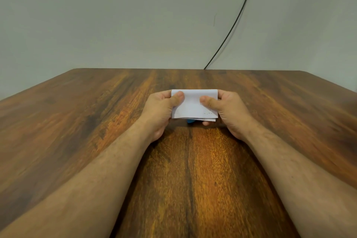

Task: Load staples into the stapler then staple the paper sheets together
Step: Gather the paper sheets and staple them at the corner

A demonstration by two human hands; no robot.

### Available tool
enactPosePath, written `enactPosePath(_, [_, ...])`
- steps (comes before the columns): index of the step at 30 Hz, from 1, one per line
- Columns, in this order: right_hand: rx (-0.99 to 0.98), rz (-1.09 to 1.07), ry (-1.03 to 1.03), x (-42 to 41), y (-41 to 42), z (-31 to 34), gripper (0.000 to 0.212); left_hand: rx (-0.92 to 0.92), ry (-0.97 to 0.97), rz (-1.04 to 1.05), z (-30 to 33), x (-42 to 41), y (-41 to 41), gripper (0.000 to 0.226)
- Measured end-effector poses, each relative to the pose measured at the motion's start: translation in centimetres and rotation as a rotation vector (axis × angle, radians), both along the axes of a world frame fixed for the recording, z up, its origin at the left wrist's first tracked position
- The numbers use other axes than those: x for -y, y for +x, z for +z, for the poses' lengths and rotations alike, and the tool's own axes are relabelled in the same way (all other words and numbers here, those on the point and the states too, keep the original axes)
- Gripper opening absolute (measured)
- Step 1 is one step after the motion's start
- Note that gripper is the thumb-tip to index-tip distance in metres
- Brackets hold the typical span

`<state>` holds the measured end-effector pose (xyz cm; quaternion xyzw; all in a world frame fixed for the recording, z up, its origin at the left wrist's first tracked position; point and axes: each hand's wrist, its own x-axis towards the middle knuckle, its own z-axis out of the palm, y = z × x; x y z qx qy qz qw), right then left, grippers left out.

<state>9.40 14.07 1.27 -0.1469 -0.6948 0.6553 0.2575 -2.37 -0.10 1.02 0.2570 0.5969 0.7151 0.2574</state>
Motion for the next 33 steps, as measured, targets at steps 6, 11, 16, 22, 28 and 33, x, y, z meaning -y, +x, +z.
enactPosePath(6, [0.02, -0.001, 0.008, -0.16, -0.15, 0.0, 0.013, -0.048, -0.002, -0.003, 0.28, 0.12, 0.12, 0.016])
enactPosePath(11, [-0.003, -0.023, 0.033, -0.09, -0.26, -0.05, 0.012, -0.01, -0.019, 0.013, 0.17, -0.05, 0.05, 0.017])
enactPosePath(16, [-0.014, -0.054, 0.06, -0.15, -0.58, -0.28, 0.012, -0.015, -0.069, 0.101, 0.26, -0.02, -0.1, 0.018])
enactPosePath(22, [-0.011, 0.032, -0.076, -0.3, -0.53, -0.28, 0.02, -0.053, -0.09, 0.163, 0.5, -0.02, -0.06, 0.018])
enactPosePath(28, [0.02, 0.075, -0.137, -0.18, -0.31, -0.13, 0.019, -0.055, -0.091, 0.196, 0.54, 0.03, -0.16, 0.019])
enactPosePath(33, [0.043, 0.031, -0.096, -0.29, -0.43, -0.26, 0.027, -0.07, -0.083, 0.15, 0.56, 0.27, 0.01, 0.016])
